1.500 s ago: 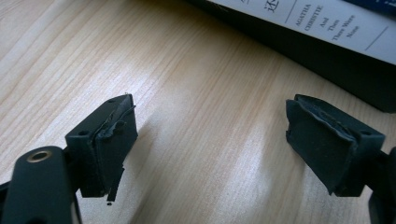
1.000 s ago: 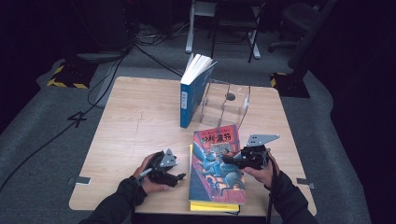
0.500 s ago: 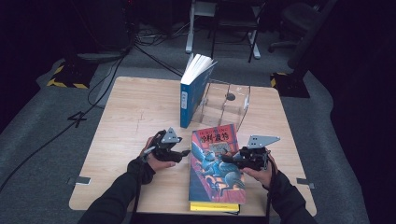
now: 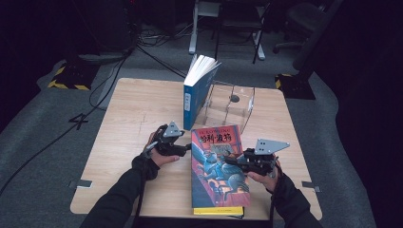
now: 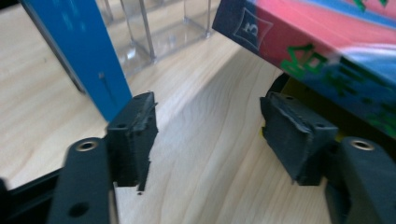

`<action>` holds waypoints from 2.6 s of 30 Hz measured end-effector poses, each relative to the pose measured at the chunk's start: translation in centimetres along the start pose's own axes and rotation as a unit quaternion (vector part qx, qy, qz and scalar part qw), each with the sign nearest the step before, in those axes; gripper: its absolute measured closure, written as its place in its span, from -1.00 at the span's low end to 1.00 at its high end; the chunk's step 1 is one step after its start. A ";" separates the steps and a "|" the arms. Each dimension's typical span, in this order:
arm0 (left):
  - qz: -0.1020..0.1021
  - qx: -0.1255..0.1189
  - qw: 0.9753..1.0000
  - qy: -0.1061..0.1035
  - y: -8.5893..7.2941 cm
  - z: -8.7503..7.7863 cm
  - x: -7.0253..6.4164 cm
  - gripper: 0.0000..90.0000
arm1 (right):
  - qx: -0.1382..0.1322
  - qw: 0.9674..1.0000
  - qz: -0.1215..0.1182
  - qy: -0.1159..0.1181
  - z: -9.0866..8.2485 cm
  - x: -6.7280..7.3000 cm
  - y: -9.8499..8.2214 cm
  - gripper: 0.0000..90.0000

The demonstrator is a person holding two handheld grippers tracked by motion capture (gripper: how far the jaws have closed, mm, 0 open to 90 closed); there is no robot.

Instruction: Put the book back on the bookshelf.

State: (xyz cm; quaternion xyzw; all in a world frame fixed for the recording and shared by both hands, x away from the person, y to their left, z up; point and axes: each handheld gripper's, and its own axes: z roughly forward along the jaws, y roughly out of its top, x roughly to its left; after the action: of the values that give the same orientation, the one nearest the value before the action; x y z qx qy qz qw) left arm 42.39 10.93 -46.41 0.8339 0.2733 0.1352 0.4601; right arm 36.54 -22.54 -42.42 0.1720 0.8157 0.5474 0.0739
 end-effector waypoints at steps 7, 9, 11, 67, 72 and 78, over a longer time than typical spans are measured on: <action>0.007 -0.045 0.998 -0.047 1.7 -1.4 0.2 0.48 | -0.019 1.000 -0.025 0.003 -0.4 0.4 1.0 0.62; 0.015 -0.057 0.997 -0.058 2.4 -2.2 0.4 0.60 | -0.023 0.999 -0.030 0.002 -0.5 0.4 1.5 0.62; 0.020 -0.060 0.996 -0.059 2.8 -2.6 0.3 0.68 | -0.021 0.999 -0.037 -0.002 -0.6 0.4 2.0 0.62; 0.111 -0.120 0.985 -0.050 8.7 -9.0 -8.8 0.66 | -0.122 0.980 -0.140 -0.077 -7.3 4.6 3.5 0.85; 0.118 -0.107 0.986 -0.046 6.1 -8.4 -9.4 0.51 | -0.124 0.979 -0.141 -0.078 -7.6 5.2 3.2 0.85; 0.112 -0.083 0.990 -0.034 3.3 -7.6 -9.9 0.39 | -0.124 0.979 -0.144 -0.080 -7.7 5.3 3.1 0.85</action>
State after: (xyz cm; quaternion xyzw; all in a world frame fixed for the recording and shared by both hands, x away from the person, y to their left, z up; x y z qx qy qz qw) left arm 31.81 9.02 -39.26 0.8221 0.1504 0.1796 0.5189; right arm 29.81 -26.22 -36.26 0.0852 0.7490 0.6127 0.2373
